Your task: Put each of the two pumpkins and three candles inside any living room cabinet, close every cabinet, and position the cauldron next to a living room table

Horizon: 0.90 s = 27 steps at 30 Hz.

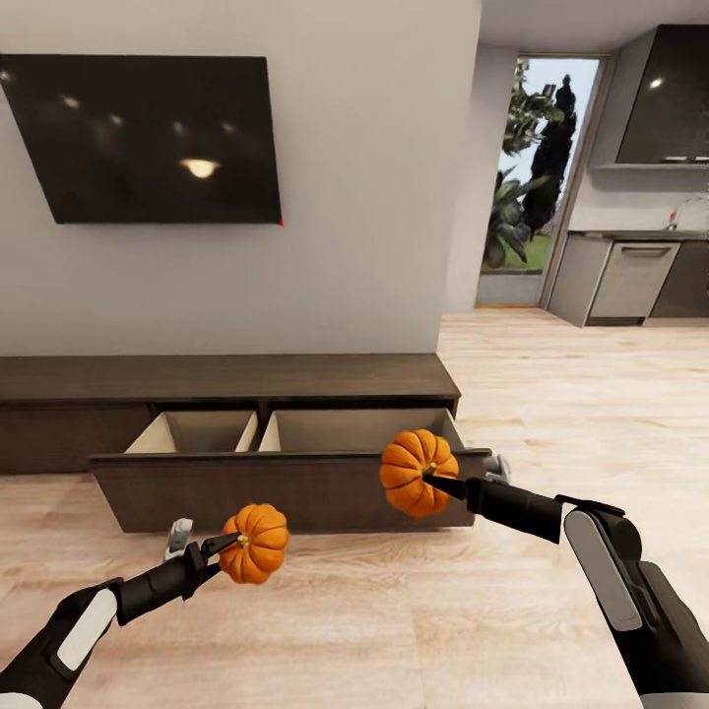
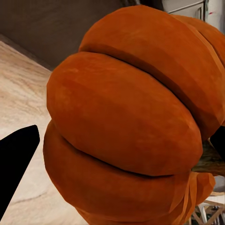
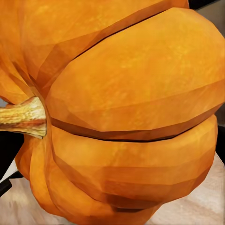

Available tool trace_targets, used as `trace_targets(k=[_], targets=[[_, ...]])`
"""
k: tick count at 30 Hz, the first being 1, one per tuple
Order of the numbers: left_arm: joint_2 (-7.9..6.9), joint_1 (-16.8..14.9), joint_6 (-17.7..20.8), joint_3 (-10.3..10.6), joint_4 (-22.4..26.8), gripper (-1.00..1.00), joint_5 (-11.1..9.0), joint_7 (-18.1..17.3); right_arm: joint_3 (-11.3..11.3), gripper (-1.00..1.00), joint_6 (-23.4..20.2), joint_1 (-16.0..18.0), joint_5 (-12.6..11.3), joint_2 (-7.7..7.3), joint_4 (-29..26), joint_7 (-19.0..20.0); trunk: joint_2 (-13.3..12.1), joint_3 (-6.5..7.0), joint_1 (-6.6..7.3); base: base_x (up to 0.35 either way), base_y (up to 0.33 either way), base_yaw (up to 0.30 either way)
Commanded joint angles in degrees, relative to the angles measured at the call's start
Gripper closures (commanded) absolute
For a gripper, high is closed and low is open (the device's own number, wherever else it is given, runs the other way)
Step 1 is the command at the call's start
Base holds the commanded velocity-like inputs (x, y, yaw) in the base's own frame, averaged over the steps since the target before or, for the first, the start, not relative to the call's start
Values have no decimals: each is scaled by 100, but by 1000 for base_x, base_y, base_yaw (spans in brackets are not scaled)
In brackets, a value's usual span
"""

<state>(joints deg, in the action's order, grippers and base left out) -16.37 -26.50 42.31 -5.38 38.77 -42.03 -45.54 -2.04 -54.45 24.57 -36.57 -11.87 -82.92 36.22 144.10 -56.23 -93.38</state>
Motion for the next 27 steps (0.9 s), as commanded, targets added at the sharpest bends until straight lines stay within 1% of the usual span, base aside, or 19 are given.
trace_targets(k=[1,12,27], targets=[[1,-3,31,-7,-2,100,-8,-9,-6,100,-29,3,-10,1,1,0,1,17,4,0,0,0],[0,-3,32,-7,-2,100,-8,-8,-13,100,-97,3,-34,1,8,-27,-14,189,32,0,0,9],[-15,-2,39,-5,-2,100,-15,-16,-24,100,-127,3,-35,8,72,-29,-34,387,71,0,0,84]])
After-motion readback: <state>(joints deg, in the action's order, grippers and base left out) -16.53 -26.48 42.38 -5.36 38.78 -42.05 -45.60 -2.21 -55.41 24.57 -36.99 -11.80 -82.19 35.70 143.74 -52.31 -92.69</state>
